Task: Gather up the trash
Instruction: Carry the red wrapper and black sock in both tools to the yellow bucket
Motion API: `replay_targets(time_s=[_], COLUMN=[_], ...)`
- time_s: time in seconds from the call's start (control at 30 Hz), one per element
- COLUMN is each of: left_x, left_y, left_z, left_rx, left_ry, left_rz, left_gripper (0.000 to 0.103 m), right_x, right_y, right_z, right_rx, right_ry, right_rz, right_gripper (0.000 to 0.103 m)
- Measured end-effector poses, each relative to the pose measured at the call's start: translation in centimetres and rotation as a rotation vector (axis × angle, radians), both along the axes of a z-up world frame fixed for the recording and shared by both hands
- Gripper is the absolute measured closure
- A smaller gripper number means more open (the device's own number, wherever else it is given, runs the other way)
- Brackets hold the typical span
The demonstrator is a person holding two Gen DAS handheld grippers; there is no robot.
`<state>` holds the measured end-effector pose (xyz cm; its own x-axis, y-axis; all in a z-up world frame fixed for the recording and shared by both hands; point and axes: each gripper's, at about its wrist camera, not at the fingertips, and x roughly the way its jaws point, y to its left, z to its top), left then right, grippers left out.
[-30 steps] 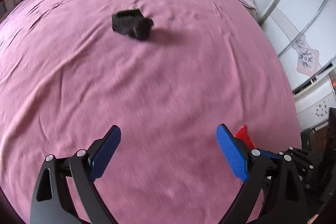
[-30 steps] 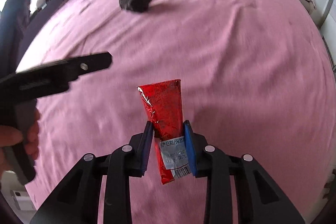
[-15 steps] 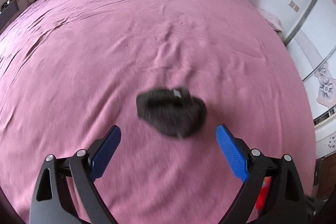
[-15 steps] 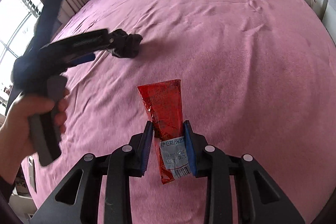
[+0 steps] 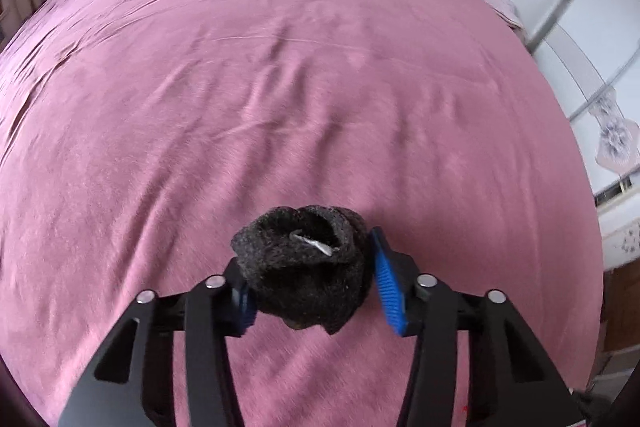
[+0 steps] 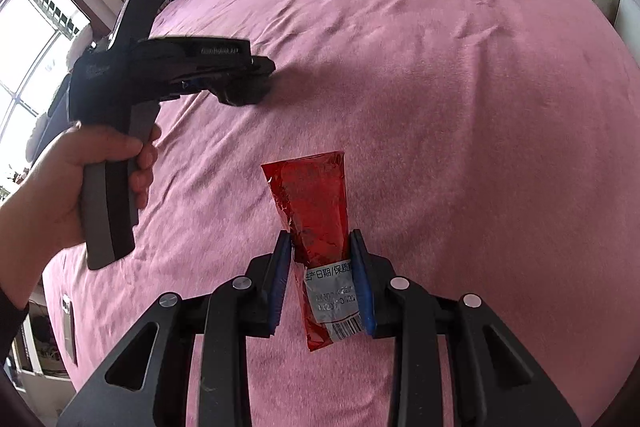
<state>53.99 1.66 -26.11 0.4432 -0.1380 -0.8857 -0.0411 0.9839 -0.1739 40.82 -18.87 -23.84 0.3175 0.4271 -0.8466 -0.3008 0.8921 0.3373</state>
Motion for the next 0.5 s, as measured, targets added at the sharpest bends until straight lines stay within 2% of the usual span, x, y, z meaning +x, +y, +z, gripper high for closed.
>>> replay_targets(time_s=[0.23,0.5], left_x=[-6.9,-18.7], left_y=[-1.4,-3.1], left_z=[2.0,4.2], left_rx=[-0.06,-0.081], left_ry=[-0.009,0.031], left_rz=[-0.072,-0.15], left_gripper=[0.057,0.057], right_x=[-2.6,-9.9], right_y=[-1.6,-3.6], right_z=[1.5,3.7], right_rx=[0.012,-0.014], right_ry=[0.024,0.063], right_rz=[-0.041,-0.057], right_gripper=[0.074,0.074])
